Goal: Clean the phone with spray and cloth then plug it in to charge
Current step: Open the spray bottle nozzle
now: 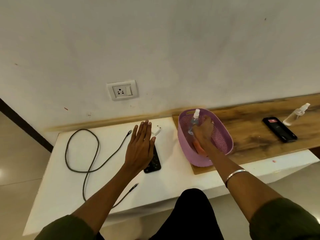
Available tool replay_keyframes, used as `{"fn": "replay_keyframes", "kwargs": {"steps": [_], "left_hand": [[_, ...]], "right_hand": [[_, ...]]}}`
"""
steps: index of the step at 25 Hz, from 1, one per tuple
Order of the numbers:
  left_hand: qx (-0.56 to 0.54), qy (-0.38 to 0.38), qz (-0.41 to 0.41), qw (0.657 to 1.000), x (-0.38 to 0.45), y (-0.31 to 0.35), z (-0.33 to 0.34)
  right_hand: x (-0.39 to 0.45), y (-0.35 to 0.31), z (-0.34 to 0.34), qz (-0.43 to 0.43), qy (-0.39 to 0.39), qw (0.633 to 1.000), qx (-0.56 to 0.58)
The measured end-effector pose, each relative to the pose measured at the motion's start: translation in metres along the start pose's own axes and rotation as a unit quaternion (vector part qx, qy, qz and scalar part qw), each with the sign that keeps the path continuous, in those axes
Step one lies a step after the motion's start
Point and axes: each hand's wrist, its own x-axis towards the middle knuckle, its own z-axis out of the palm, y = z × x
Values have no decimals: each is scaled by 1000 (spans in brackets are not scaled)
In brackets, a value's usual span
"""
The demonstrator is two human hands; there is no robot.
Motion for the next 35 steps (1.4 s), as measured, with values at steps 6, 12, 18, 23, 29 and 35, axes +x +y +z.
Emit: {"fn": "replay_keyframes", "kwargs": {"steps": [6, 12, 18, 23, 29, 35], "left_hand": [[-10, 23, 4, 1000, 12, -8, 13], [-32, 42, 9, 999, 15, -19, 19], [-59, 93, 28, 993, 27, -11, -2], [-116, 154, 15, 981, 40, 0, -43], [-135, 197, 17, 971, 48, 13, -90], [-242, 189, -43, 951, 46, 8, -121]], "right_hand": [[13, 0, 18, 32, -35, 999, 11], [20, 9, 8, -22, -78, 997, -5], [6, -5, -24, -93, -52, 994, 19], [-13, -54, -44, -147, -92, 983, 52], [-70, -108, -32, -211, -158, 963, 50], [-128, -121, -15, -258, -227, 938, 32]]}}
